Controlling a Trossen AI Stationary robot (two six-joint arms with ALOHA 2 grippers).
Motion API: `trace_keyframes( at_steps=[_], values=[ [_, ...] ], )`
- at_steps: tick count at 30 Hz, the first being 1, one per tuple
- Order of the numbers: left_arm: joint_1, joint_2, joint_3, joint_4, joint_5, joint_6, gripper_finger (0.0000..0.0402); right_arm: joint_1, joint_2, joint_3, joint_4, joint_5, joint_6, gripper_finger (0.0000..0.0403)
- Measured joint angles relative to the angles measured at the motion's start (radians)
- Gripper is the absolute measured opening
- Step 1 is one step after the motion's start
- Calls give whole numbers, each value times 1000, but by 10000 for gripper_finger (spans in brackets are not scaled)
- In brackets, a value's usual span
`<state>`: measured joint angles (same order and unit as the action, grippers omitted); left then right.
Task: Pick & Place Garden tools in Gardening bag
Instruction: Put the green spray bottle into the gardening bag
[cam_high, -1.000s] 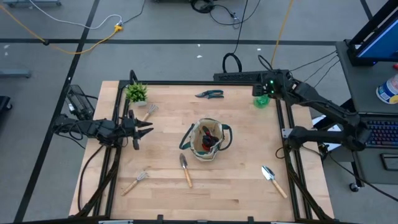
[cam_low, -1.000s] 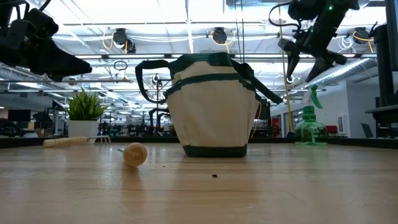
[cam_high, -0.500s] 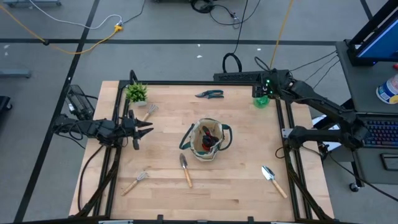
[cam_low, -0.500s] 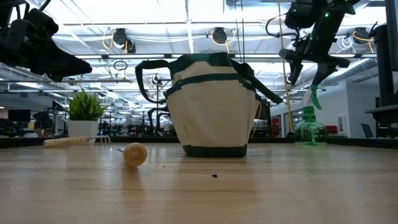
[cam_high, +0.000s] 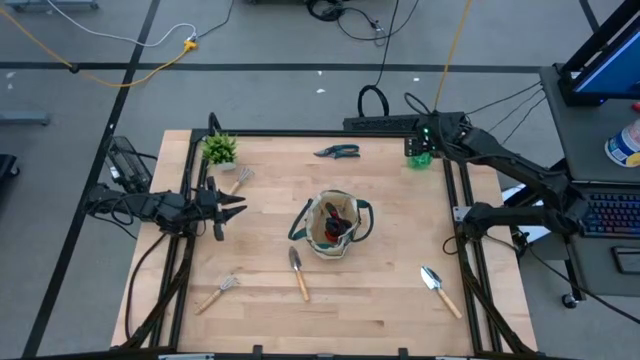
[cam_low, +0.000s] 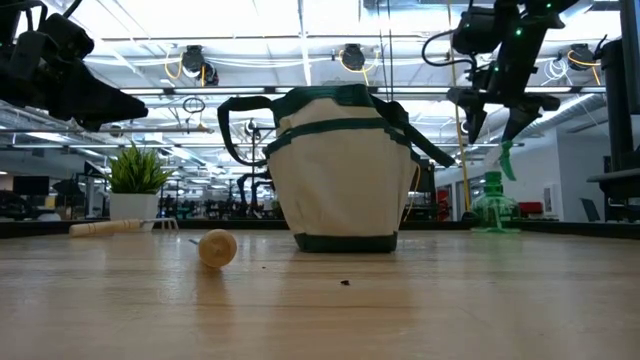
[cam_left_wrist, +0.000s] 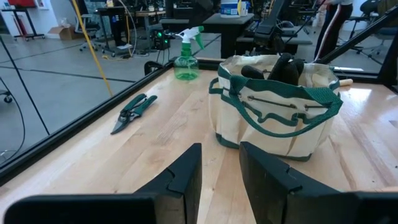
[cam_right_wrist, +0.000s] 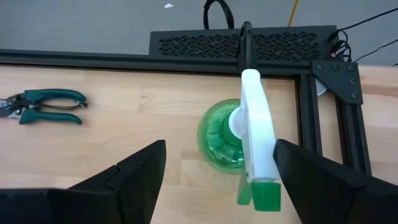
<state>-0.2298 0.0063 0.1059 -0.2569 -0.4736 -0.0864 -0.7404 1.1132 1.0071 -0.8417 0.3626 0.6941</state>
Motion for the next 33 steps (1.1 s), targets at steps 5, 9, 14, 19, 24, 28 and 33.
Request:
trace_keyframes(
  at_steps=[5, 9, 14, 19, 24, 28, 33],
  values=[
    [0, 0, 0, 0, -9, 3, 113, 0, -20, -2, 0, -5, 2, 293],
    [0, 0, 0, 0, -35, 5, 113, 0, -35, -2, 3, -5, 2, 293],
    [0, 0, 0, 0, -52, 5, 113, 1, -53, -2, 45, -10, 2, 293],
    [0, 0, 0, 0, -53, 5, 113, 0, -64, -2, 90, 1, -5, 293],
    [0, 0, 0, 0, -54, 38, 113, -26, -63, -2, 66, 4, -15, 293],
    [0, 0, 0, 0, -61, 53, 113, -57, -63, -2, 31, 5, -8, 293],
    [0, 0, 0, 0, -61, 55, 113, -78, -50, -2, 21, 2, -3, 293]
  ],
)
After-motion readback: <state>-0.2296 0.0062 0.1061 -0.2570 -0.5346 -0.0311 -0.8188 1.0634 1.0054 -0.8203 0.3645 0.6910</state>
